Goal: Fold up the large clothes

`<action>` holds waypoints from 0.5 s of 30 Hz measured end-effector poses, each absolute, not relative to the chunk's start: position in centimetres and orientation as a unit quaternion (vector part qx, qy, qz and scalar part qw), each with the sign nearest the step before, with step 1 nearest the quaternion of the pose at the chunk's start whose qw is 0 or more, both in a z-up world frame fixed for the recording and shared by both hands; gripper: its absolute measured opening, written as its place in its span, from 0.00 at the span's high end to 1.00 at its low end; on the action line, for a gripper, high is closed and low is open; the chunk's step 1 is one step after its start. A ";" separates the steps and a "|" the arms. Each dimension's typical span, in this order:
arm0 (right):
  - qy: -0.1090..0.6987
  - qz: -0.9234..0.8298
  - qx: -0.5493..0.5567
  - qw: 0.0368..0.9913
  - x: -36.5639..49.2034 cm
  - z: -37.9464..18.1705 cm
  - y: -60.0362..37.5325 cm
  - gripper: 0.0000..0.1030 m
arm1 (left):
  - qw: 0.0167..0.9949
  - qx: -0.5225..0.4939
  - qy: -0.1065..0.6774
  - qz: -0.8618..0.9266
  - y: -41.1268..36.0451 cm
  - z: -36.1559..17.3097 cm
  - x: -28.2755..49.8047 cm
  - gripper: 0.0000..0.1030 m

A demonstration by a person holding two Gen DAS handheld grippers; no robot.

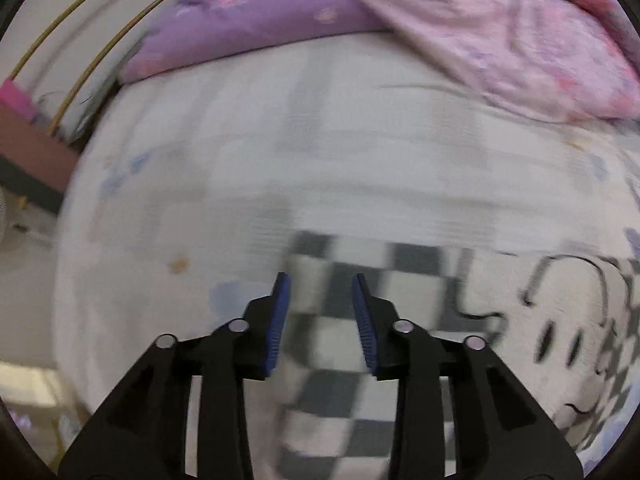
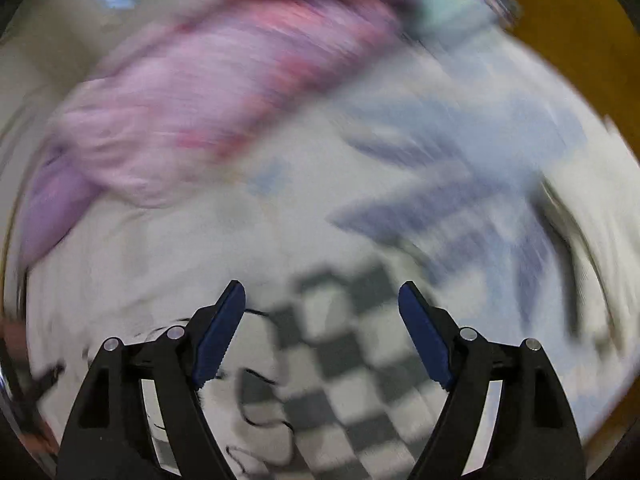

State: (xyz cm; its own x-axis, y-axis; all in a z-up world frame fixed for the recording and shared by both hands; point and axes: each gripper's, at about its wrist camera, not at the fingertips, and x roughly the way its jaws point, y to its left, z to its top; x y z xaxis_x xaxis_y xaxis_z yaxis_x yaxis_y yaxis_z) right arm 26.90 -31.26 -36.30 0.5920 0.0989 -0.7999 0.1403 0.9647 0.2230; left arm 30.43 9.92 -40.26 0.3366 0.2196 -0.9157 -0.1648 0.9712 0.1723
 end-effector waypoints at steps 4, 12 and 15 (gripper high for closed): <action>0.409 0.082 0.106 0.903 26.8 -40.0 -23.9 0.66 | 0.865 -0.017 0.499 0.049 5.4 -42.5 29.8 0.78; 0.371 0.146 0.069 0.915 27.8 -49.6 -21.0 0.92 | 0.906 -0.056 0.420 -0.006 3.1 -50.8 30.3 0.79; 0.371 0.052 0.066 0.925 27.6 -49.3 -26.4 0.99 | 0.911 -0.057 0.402 0.074 8.8 -49.2 28.5 0.98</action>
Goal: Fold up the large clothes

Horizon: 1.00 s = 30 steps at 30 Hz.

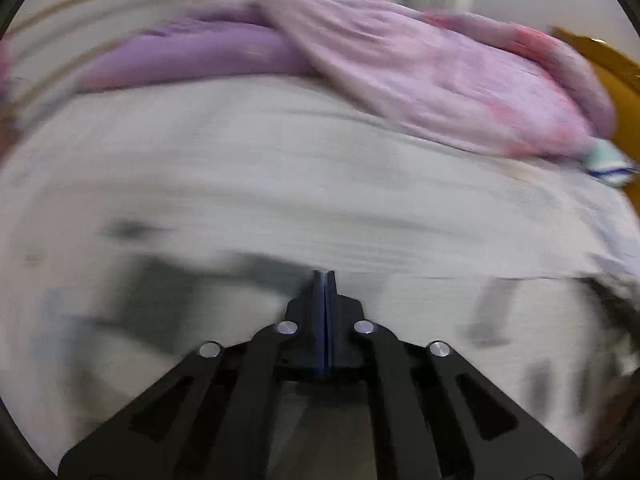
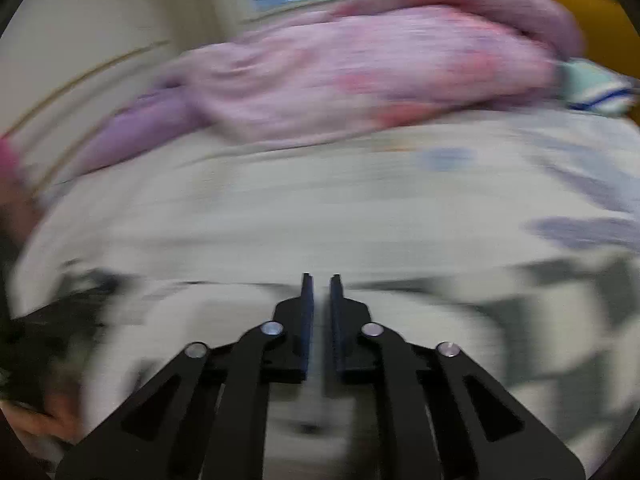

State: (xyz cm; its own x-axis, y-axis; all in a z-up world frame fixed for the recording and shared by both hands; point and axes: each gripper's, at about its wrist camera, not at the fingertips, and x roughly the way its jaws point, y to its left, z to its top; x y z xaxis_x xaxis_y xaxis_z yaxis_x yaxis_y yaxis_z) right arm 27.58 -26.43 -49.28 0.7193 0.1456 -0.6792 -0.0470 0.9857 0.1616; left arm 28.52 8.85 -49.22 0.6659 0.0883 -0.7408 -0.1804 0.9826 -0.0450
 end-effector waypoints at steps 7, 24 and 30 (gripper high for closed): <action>0.391 -0.061 -0.066 0.916 24.6 -47.1 -36.8 1.00 | 0.899 0.034 0.431 0.062 13.2 -46.0 25.5 0.97; 0.465 0.067 -0.056 0.881 15.2 -47.2 -26.9 1.00 | 0.849 -0.022 0.527 0.029 5.9 -47.2 15.7 0.98; 0.546 -0.026 -0.049 0.836 11.0 -46.6 -38.0 1.00 | 0.812 0.010 0.576 0.090 11.3 -46.2 10.1 0.97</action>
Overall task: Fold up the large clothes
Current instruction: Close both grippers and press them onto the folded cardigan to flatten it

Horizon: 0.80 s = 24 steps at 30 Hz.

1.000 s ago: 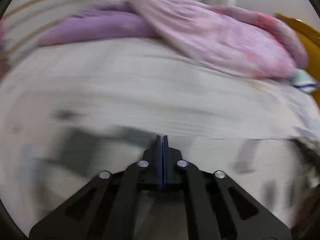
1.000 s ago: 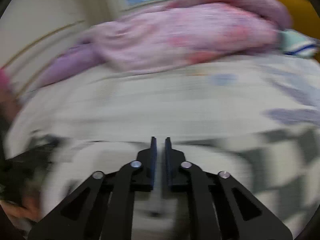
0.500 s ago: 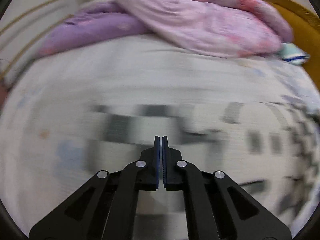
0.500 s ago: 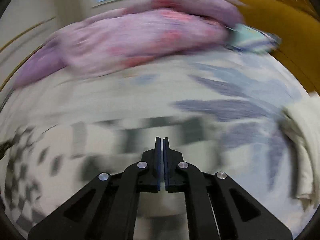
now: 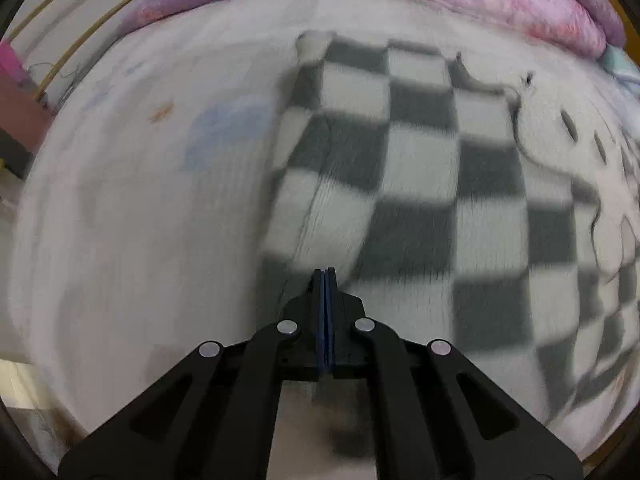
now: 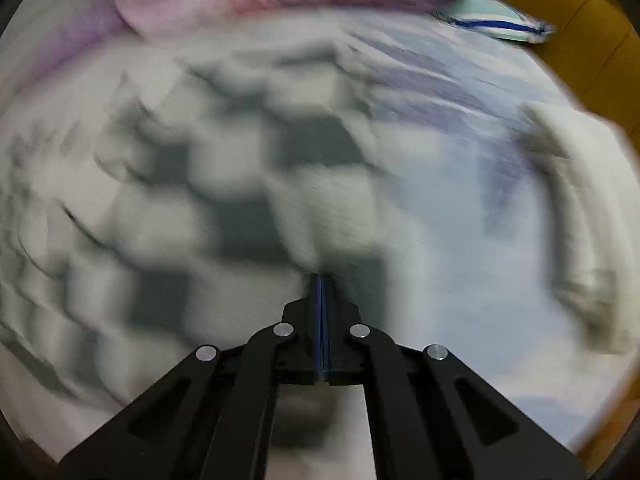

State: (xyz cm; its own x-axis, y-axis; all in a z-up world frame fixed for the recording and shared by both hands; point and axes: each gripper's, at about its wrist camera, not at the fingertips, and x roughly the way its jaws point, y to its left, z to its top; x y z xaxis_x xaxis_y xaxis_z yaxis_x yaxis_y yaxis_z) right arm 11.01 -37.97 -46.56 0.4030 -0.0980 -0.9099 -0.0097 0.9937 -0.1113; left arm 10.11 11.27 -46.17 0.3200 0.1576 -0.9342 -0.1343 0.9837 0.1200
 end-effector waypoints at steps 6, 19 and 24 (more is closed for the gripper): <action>0.557 0.068 0.023 0.828 11.1 -42.6 -29.7 0.99 | 0.822 -0.005 0.570 0.020 5.0 -42.1 10.1 0.97; 0.733 0.070 0.253 0.627 7.8 -48.1 -22.4 0.92 | 0.719 -0.206 0.661 0.052 3.5 -44.9 5.1 0.96; 0.749 0.042 0.304 0.587 7.6 -48.5 -22.3 0.73 | 0.668 -0.315 0.673 0.038 3.7 -46.2 5.5 0.41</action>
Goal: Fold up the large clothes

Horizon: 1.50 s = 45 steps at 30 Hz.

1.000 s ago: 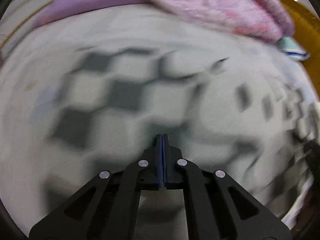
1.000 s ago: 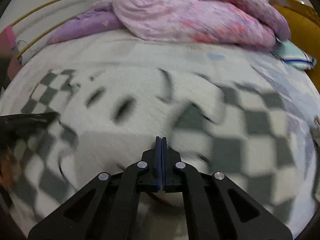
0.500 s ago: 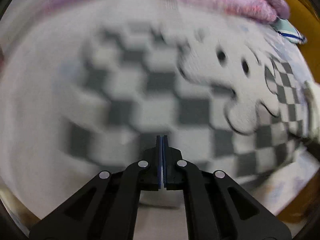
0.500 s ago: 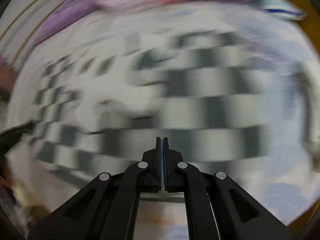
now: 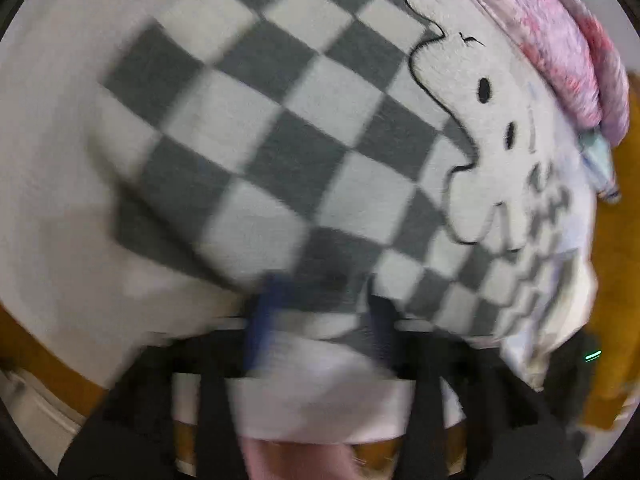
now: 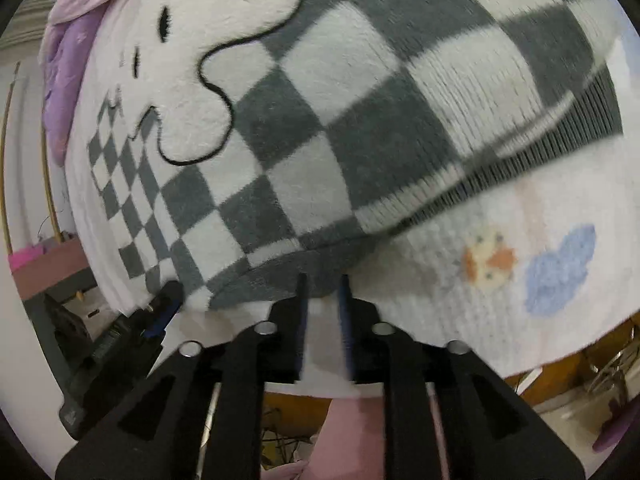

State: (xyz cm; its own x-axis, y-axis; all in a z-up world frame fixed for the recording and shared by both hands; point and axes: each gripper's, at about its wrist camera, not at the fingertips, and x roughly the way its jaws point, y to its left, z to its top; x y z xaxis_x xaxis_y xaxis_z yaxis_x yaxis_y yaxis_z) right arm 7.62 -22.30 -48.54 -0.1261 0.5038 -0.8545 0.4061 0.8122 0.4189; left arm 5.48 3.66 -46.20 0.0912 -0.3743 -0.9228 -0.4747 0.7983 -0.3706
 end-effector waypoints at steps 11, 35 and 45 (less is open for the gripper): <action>0.748 0.036 0.205 0.631 8.8 -45.7 -18.4 0.47 | 0.580 -0.395 0.710 0.052 4.1 -47.2 4.1 0.32; 0.481 0.218 0.469 0.709 17.7 -43.0 -14.4 0.93 | 0.772 -0.304 0.552 -0.082 2.3 -38.2 9.0 0.87; 0.701 0.125 0.377 0.593 11.6 -50.1 -10.6 0.57 | 0.736 -0.251 0.628 -0.024 2.2 -48.8 4.7 0.77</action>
State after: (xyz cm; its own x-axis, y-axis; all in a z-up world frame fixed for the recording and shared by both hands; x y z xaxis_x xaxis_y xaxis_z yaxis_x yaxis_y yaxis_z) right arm 11.60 -10.58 -50.06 -0.0135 0.6762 -0.7366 0.3794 0.6850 0.6220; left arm 4.74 2.18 -48.80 0.2094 -0.3511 -0.9126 -0.2809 0.8724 -0.4001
